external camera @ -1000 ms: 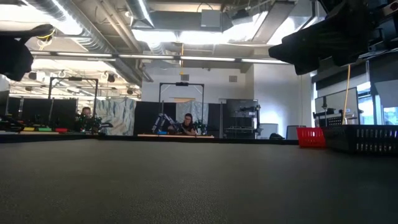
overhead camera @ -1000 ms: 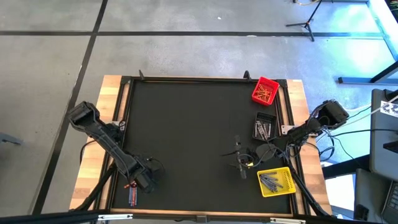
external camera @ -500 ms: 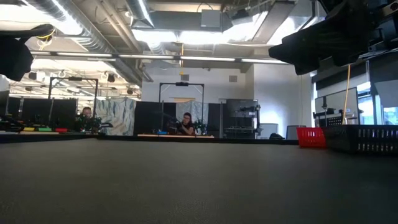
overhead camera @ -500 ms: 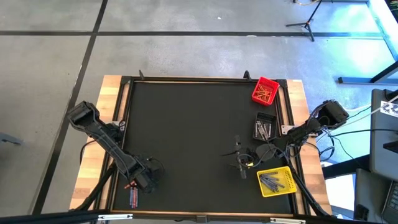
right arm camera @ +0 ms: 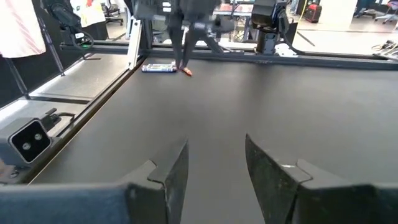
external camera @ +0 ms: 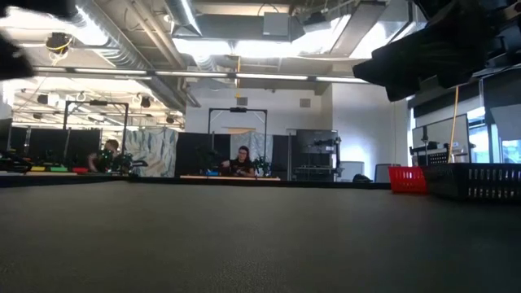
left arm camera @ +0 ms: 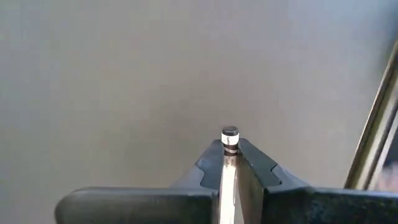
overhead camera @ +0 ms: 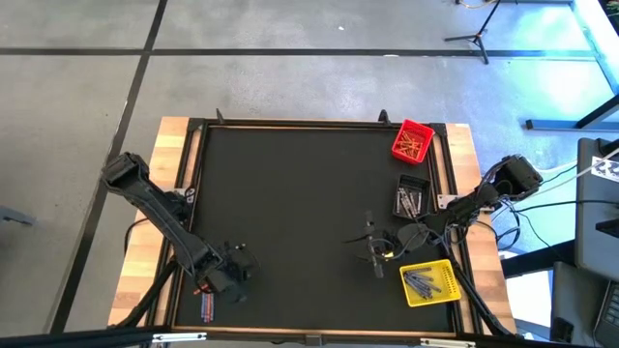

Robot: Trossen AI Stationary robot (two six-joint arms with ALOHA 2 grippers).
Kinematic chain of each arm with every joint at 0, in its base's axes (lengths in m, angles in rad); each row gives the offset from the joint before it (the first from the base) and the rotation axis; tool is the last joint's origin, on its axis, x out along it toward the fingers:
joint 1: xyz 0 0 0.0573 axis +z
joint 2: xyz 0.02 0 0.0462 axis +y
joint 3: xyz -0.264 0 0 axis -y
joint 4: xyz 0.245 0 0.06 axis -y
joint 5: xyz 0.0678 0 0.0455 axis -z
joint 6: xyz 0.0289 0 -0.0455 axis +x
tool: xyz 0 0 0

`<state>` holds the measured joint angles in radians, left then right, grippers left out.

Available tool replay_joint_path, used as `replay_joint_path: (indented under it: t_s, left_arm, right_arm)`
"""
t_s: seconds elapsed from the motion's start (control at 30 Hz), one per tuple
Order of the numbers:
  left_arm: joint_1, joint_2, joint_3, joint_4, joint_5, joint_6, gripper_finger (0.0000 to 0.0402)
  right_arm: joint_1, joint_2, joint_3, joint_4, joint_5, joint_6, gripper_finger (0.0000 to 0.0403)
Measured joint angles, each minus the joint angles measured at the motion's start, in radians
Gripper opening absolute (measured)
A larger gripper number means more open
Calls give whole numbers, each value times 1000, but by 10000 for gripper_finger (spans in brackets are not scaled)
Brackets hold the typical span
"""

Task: Sort crayons
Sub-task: Put the black crayon into the black bin

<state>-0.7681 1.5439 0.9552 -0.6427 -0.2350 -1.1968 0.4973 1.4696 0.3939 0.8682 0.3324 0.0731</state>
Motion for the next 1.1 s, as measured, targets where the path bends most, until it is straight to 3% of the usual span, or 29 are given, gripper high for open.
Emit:
replay_joint_path:
  t_s: [0.27, 0.6, 0.8, 1.0, 1.1]
  left_arm:
    - [5, 12, 12, 234, -369, 245, 16]
    - [55, 130, 13, 643, -598, 659, 16]
    - [99, 185, 12, 895, -592, 894, 16]
    - [160, 265, 12, 1189, -507, 1109, 16]
    - [180, 289, 12, 1258, -504, 1153, 16]
  right_arm:
    - [-1, 0, 0, -4, -11, 6, 228]
    - [-1, 0, 0, 4, 2, 1, 240]
    - [0, 29, 23, 18, -11, 0, 240]
    - [0, 158, 127, 22, -15, -61, 240]
    - [0, 224, 181, 25, -47, -92, 240]
